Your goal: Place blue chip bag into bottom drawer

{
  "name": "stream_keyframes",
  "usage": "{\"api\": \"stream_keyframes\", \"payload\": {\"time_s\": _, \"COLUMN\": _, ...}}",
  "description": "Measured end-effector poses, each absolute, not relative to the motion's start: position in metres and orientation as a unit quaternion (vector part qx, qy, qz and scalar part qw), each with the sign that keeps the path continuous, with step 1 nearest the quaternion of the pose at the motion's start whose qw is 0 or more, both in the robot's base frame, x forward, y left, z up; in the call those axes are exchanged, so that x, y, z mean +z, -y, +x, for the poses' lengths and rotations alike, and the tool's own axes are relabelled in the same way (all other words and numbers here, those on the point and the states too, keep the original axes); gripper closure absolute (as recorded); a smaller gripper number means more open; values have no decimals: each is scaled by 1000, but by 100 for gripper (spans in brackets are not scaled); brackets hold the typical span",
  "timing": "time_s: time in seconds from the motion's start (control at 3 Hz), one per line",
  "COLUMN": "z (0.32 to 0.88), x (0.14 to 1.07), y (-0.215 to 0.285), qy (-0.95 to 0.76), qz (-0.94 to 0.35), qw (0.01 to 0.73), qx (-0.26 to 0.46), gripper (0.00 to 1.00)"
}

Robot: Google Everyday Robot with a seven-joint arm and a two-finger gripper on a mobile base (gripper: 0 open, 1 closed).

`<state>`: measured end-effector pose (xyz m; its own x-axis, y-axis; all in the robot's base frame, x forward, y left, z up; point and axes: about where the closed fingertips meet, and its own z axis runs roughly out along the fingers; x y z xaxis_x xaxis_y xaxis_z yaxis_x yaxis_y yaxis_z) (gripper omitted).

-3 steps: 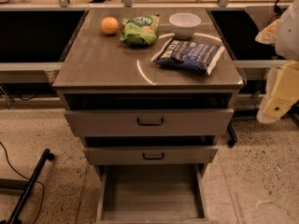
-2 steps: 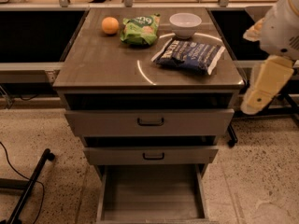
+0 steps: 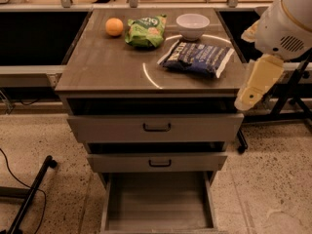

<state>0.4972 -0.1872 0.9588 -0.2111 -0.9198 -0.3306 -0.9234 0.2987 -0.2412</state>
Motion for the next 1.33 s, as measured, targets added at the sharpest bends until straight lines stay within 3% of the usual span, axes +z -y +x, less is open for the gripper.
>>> {"api": "stream_keyframes", "payload": {"time_s": 0.67, "z": 579, "x": 949, "y": 175, "qy": -769, "qz": -578, "qw": 273, "qx": 13, "gripper": 0}}
{"api": "stream_keyframes", "payload": {"time_s": 1.33, "z": 641, "x": 923, "y": 162, "qy": -782, "qz": -556, "qw": 282, "qx": 8, "gripper": 0}}
